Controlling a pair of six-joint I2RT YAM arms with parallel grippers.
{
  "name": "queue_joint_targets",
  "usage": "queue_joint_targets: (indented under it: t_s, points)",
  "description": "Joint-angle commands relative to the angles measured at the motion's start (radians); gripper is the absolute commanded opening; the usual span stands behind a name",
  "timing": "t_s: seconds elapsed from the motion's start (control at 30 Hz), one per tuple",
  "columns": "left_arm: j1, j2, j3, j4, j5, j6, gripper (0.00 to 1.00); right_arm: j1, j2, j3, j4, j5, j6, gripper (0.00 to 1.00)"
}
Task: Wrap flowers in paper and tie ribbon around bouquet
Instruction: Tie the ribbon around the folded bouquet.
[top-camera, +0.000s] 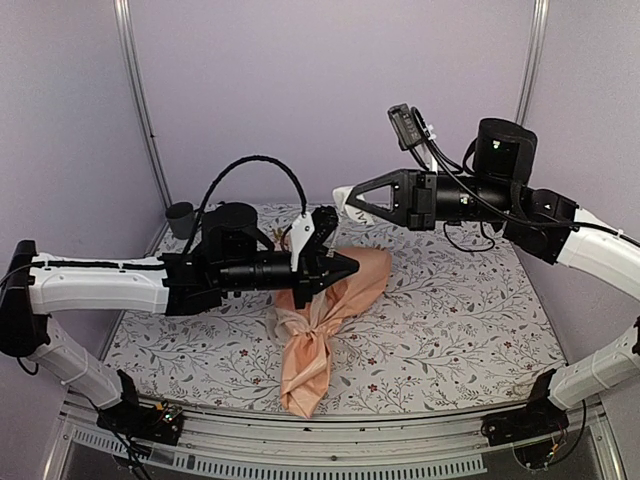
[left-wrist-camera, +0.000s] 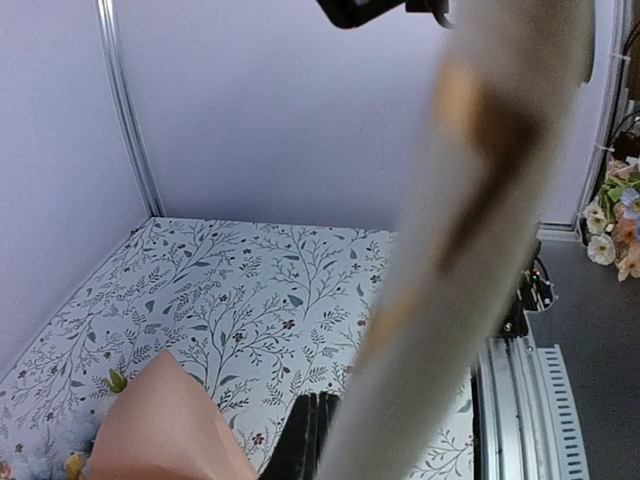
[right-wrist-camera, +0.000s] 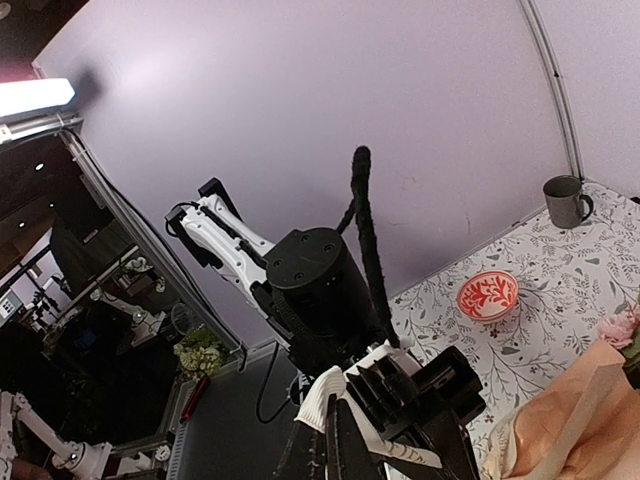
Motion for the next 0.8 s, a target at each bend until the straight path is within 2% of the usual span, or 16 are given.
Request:
queue_joint_targets:
  t_s: [0.0, 0.03, 0.07, 0.1, 0.13, 0.2, 0.3, 0.47, 0.6, 0.7, 0.77]
  points:
    - [-0.011, -0.004, -0.030, 0.077, -0.120, -0.045, 0.00, 0.003, -0.034, -0.041, -0.067, 0.132, -0.030, 0.12]
    - [-0.011, 0.006, -0.029, 0.083, -0.161, -0.057, 0.00, 0.003, -0.033, -0.047, -0.121, 0.187, -0.043, 0.28]
    - [-0.011, 0.020, -0.019, 0.078, -0.196, -0.070, 0.00, 0.003, -0.033, -0.060, -0.171, 0.224, -0.050, 0.33]
    - [-0.010, 0.037, 0.008, 0.066, -0.242, -0.084, 0.00, 0.003, -0.039, -0.078, -0.206, 0.242, -0.059, 0.44]
    - [-0.007, 0.059, 0.036, 0.052, -0.268, -0.096, 0.00, 0.004, -0.048, -0.102, -0.218, 0.249, -0.059, 0.51]
    - [-0.003, 0.105, 0.101, 0.015, -0.308, -0.124, 0.00, 0.004, -0.078, -0.149, -0.221, 0.248, -0.052, 0.59]
    - [0.010, 0.166, 0.188, -0.026, -0.355, -0.149, 0.00, 0.004, -0.137, -0.216, -0.212, 0.244, -0.038, 0.65]
    - [0.019, 0.184, 0.222, -0.032, -0.384, -0.164, 0.00, 0.004, -0.204, -0.375, -0.118, 0.126, -0.004, 0.64]
    - [0.023, 0.154, 0.207, -0.047, -0.404, -0.157, 0.00, 0.031, -0.187, -0.530, 0.066, 0.012, 0.064, 0.54]
    - [0.032, 0.166, 0.267, -0.133, -0.410, -0.171, 0.00, 0.116, -0.123, -0.561, 0.150, 0.063, 0.049, 0.50]
    - [0.041, 0.193, 0.325, -0.188, -0.383, -0.187, 0.00, 0.156, -0.021, -0.539, 0.219, 0.089, 0.031, 0.43]
